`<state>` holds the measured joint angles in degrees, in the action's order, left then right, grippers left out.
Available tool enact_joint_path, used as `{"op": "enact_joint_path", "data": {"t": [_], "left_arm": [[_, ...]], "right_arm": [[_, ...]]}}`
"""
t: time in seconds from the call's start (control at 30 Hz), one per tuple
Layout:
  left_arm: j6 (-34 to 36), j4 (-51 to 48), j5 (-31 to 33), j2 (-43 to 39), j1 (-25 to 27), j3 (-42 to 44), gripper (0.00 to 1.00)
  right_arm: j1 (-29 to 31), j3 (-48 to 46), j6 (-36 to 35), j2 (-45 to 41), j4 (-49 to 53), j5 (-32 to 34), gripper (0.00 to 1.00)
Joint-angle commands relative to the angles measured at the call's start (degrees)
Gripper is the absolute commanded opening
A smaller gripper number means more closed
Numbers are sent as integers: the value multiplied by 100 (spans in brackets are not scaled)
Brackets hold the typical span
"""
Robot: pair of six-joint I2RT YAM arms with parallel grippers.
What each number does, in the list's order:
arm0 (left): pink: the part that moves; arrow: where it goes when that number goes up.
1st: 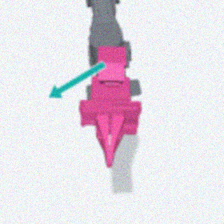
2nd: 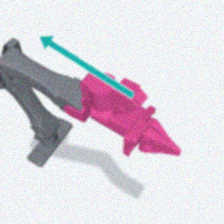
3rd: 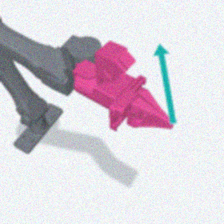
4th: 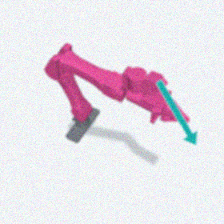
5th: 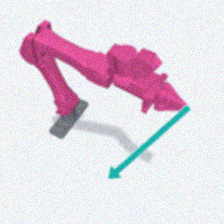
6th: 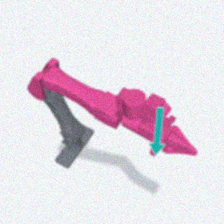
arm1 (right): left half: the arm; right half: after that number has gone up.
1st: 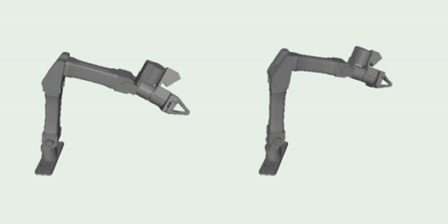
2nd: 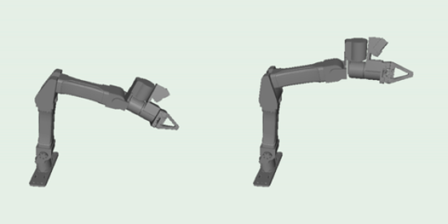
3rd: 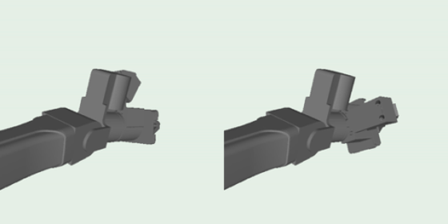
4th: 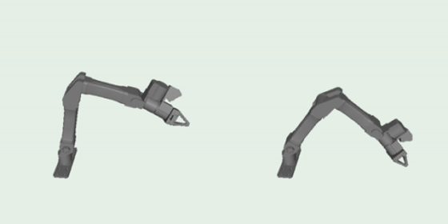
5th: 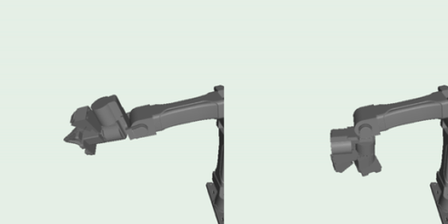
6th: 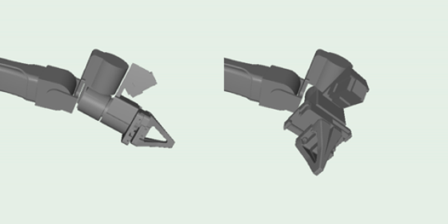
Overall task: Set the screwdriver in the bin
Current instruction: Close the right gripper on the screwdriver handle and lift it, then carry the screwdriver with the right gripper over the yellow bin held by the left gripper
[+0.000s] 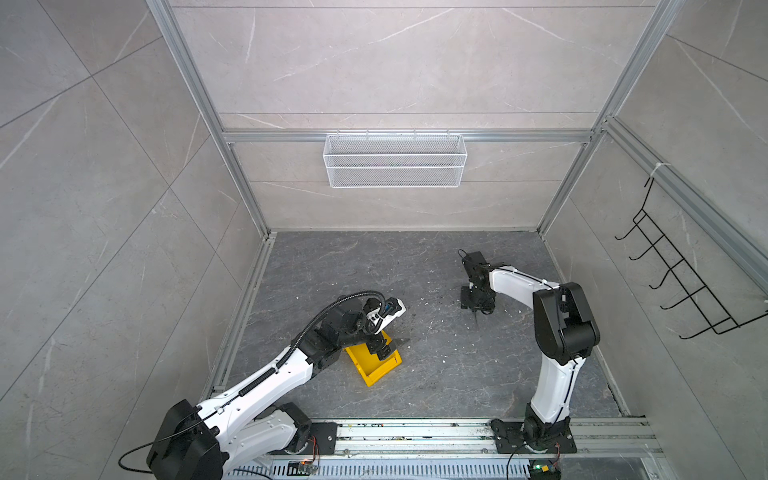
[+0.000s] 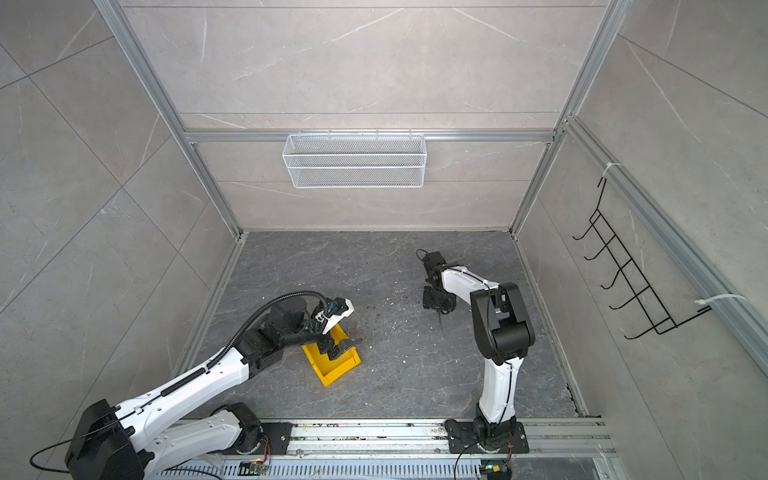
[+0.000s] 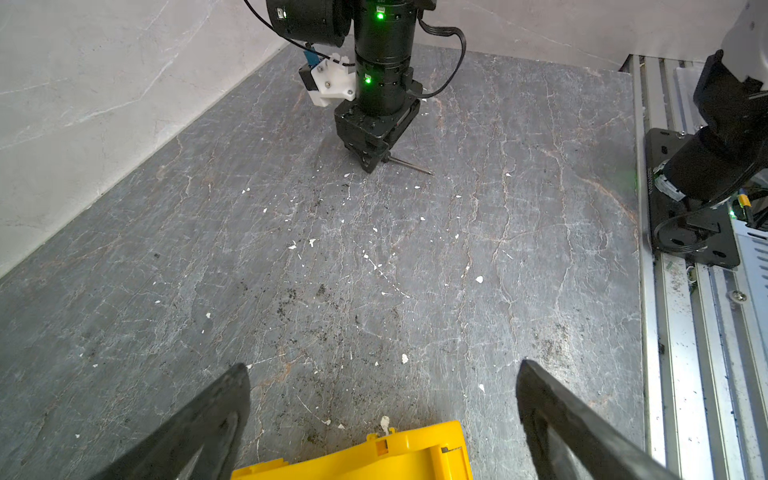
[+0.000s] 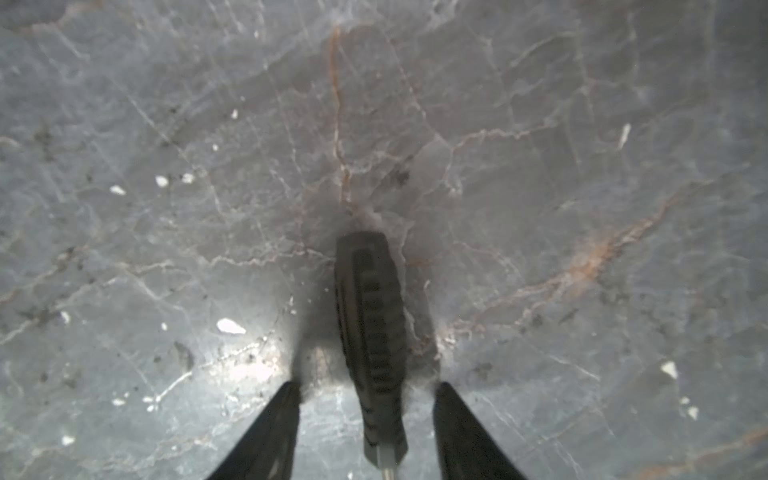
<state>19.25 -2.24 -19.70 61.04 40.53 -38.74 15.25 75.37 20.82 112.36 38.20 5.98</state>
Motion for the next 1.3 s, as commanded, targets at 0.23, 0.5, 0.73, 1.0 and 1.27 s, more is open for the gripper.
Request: {"op": "enact_joint_path", "data": {"t": [0.23,0.5,0.73,1.0,1.27], "left_arm": [[177,101,-467,331,25,-345,100],[115,91,-386,264,25,-269,100],[122,51,-401,108,25,-168,100],[208,-182,-216,-621,25,204,100],[288,-1074,-19,-1477,16,456,100]], "right_arm": [[9,489,-469,529,544,23,26],[9,415,-551,161,493,145,2],[11,138,-491,-499,310,-109,1],[211,-42,-348,-1314,360,-273,1],[873,107,-179,-1662,442,-332,1]]}}
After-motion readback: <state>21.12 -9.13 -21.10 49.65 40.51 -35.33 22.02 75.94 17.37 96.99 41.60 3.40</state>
